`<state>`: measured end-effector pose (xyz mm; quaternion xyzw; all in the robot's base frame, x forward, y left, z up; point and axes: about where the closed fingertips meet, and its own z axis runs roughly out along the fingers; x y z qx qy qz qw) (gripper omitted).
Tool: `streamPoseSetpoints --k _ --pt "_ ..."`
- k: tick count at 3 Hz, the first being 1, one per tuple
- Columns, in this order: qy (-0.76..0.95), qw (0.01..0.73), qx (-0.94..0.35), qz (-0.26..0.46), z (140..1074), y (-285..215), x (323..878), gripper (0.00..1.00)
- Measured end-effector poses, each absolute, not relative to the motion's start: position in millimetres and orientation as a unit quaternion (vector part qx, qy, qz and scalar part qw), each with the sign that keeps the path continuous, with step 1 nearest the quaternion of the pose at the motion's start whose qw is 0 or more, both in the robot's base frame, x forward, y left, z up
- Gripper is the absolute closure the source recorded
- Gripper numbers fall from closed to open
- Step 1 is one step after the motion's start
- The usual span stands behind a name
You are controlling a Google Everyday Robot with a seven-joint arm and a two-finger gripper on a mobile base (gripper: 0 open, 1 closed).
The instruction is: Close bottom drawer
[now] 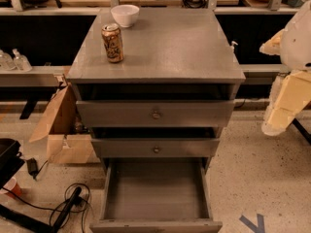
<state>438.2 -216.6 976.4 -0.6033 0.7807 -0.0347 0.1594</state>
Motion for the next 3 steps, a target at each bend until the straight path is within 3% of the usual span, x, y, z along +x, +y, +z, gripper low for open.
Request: streamPoseSetpoints --k 3 --pt "0.798 0.202 -0.568 -0.002 910.3 -234.5 415.9 0.00"
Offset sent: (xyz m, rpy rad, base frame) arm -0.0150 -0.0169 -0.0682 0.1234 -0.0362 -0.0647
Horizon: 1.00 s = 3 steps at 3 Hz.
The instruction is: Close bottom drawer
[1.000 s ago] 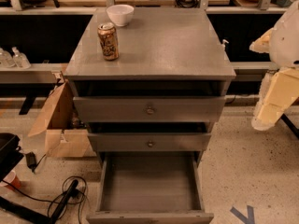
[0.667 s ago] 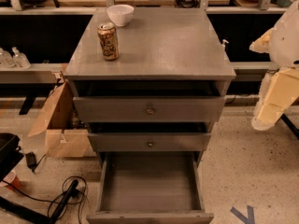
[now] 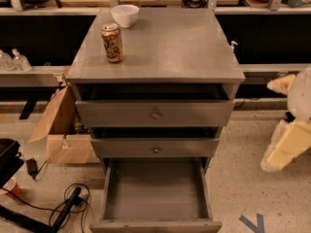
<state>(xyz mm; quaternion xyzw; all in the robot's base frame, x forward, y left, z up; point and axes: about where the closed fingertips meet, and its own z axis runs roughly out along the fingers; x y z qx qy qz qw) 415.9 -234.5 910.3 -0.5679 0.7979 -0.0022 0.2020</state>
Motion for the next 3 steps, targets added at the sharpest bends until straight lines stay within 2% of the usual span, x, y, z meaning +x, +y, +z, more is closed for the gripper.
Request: streamPoseSetpoints --k 2,3 --pt "0.808 0.225 -0.545 0.019 764.7 -269.7 382.9 0.00" --pt "0.815 0.242 -0.527 0.015 703.9 -278.5 386.5 0.00"
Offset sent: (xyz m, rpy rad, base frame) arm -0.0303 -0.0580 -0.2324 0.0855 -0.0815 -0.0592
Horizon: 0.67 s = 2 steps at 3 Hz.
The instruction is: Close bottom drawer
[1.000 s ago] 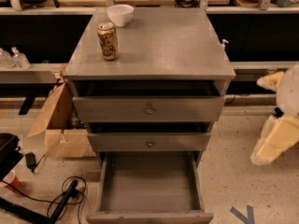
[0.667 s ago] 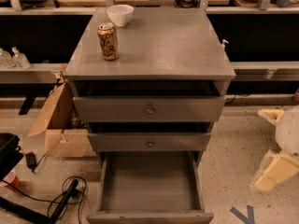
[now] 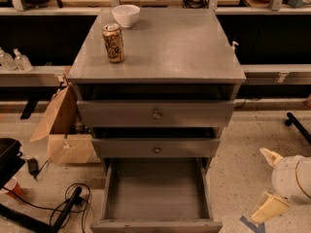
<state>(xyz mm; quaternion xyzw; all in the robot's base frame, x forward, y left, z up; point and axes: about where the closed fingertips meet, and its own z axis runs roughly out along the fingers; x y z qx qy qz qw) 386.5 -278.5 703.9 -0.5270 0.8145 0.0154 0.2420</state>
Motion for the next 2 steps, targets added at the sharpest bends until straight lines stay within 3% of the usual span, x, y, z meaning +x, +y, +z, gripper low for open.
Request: streamPoseSetpoints --k 2 --pt "0.820 0.238 -0.520 0.020 663.7 -282.1 385.1 0.00"
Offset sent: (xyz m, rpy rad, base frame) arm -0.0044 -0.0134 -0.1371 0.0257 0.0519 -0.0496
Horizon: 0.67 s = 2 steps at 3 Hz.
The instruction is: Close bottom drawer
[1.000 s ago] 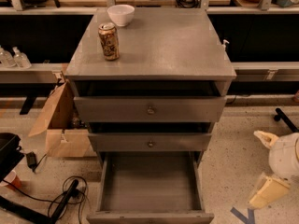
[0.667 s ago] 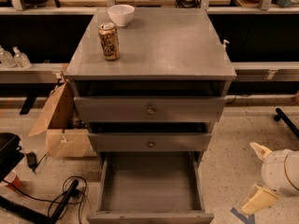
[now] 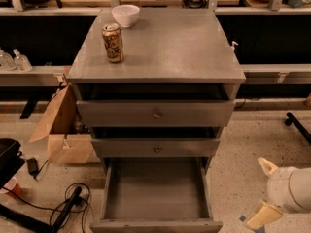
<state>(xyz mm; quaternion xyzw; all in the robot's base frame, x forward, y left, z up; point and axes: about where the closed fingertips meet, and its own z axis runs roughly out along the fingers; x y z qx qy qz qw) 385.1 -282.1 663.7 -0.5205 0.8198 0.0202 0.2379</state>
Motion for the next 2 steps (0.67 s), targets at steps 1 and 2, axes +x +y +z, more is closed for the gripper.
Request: streamPoseSetpoints --k 1,2 --pt "0.821 0.239 -0.517 0.036 590.3 -294.2 382.4 0.00" --pt "0.812 0.256 -0.522 0.052 515.2 -300.8 376.2 0.00"
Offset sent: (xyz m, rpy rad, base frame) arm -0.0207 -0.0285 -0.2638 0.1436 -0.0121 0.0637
